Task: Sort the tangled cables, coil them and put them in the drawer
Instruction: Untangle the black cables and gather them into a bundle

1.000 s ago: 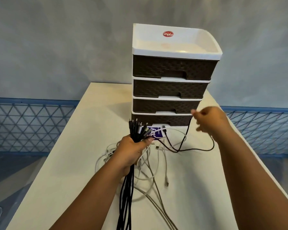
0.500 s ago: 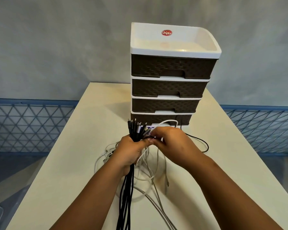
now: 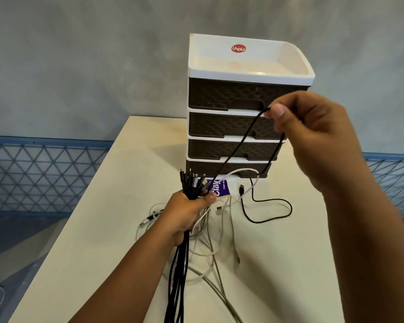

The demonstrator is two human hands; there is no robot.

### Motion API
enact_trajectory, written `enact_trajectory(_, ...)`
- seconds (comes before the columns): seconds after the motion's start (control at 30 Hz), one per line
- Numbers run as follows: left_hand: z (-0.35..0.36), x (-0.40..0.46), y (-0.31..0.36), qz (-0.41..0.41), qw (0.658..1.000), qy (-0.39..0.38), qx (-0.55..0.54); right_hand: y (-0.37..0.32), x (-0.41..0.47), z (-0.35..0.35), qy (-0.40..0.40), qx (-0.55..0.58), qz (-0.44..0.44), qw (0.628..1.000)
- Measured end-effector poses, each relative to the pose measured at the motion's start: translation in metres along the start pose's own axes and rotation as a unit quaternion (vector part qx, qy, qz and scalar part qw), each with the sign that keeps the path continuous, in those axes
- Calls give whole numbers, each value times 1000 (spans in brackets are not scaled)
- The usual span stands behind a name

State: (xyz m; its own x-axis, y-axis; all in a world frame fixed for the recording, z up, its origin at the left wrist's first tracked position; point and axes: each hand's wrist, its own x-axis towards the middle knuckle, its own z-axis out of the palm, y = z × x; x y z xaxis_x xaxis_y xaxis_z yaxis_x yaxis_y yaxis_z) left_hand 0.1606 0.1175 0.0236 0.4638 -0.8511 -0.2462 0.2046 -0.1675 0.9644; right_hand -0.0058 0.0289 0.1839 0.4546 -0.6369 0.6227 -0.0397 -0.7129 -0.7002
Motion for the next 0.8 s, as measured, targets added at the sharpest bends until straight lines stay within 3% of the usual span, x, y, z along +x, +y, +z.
enact_trajectory(0.17, -1, -1, 1, 4, 1000, -25, 5, -6, -6, 0, 43, 72, 19, 996)
enact_trajectory(0.4, -9, -7, 6, -28, 998, -40, -36, 22, 2, -13, 153, 162, 197, 955)
enact_trajectory(0.67, -12, -7, 7, -42, 995, -60, -67, 49, -3, -3, 126, 125, 294, 939)
enact_trajectory(0.8, -11, -8, 9, -50, 994, -81, -59, 53, -11, 7, -21, 56, 304, 951)
